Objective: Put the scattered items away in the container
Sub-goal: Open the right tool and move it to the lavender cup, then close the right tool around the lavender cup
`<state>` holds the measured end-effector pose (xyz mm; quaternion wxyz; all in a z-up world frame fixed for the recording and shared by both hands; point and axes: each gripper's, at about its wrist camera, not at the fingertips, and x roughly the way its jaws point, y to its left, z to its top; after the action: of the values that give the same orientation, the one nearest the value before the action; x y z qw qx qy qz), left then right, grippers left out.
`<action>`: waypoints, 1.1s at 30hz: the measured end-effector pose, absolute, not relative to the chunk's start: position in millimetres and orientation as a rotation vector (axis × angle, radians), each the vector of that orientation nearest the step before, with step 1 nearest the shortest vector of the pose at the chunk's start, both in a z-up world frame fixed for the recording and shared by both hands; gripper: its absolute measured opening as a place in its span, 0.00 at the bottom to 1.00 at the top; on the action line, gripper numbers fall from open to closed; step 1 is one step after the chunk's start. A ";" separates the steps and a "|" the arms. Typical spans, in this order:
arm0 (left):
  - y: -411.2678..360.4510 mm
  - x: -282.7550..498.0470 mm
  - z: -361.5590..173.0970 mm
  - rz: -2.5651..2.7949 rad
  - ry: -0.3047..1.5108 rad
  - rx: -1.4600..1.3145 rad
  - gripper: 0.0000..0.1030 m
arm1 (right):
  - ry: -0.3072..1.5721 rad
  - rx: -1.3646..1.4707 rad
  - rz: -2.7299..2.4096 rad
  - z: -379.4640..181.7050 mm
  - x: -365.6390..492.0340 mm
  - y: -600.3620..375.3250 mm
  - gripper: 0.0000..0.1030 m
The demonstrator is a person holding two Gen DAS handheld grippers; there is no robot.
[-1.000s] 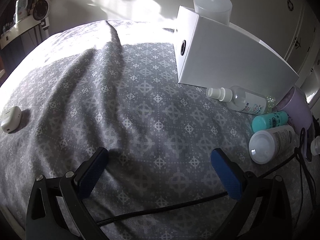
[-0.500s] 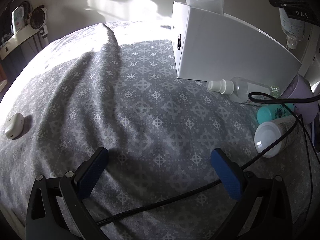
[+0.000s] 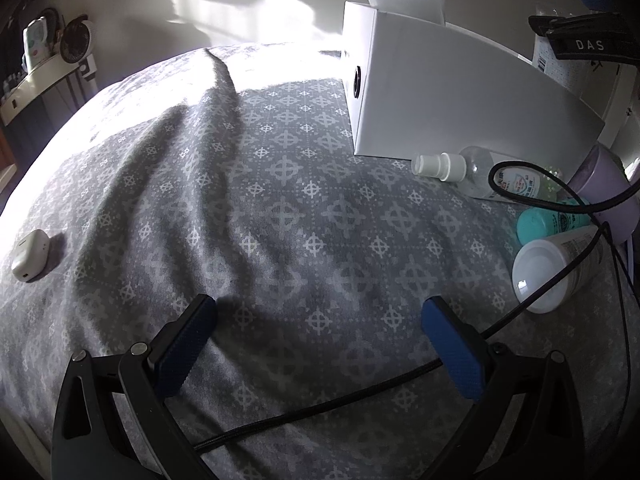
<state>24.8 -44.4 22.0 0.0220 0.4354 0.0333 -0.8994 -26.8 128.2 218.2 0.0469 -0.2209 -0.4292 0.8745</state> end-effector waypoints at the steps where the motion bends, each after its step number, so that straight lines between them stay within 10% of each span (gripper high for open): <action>1: -44.1 24.9 21.9 -2.786 0.102 1.349 1.00 | -1.282 -0.669 2.682 221.5 -17.8 128.6 1.00; 13: -44.5 25.1 21.9 -2.786 0.099 1.348 1.00 | -1.128 -0.952 2.657 187.8 95.1 207.6 1.00; 28: -40.4 26.0 21.7 -2.779 0.070 1.342 1.00 | -1.118 -1.423 2.505 120.4 18.6 289.8 1.00; 33: -40.6 26.2 22.0 -2.778 0.069 1.343 1.00 | -1.014 -1.401 2.529 124.1 32.8 297.6 0.82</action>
<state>26.2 -40.6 22.0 0.0276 0.4348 0.0222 -0.8998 32.8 297.6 124.1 0.0388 -0.4569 -0.3307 0.8248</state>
